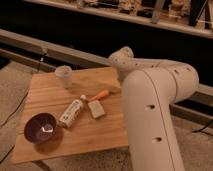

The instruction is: Push the eraser across the table

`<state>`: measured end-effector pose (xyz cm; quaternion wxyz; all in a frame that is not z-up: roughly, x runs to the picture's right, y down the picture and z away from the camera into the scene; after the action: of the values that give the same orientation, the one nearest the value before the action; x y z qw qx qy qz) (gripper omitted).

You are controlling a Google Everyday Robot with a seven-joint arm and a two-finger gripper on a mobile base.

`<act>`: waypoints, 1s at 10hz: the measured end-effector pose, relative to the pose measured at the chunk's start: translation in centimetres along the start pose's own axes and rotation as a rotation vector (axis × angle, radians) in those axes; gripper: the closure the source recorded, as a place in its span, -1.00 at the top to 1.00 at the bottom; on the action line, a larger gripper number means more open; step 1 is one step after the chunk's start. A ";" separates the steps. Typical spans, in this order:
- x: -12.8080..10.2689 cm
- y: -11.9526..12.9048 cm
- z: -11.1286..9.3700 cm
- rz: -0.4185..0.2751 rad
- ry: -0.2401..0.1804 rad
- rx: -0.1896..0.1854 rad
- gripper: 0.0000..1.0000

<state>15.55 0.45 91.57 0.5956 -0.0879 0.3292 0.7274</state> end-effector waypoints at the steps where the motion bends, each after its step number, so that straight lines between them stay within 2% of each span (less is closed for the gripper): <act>1: -0.3 -0.3 0.0 -0.003 -0.003 0.016 -1.00; 4: -2.0 -0.7 -1.2 -0.010 -0.038 0.056 -1.00; 7: -4.0 0.5 -3.4 -0.012 -0.090 0.046 -1.00; 8: -4.2 1.0 -4.6 -0.016 -0.103 0.038 -1.00; 9: -3.8 1.1 -5.2 -0.018 -0.099 0.040 -1.00; 10: -2.4 1.3 -6.6 -0.022 -0.081 0.047 -1.00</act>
<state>13.25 -5.46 88.30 0.6184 -0.0481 0.3209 0.7157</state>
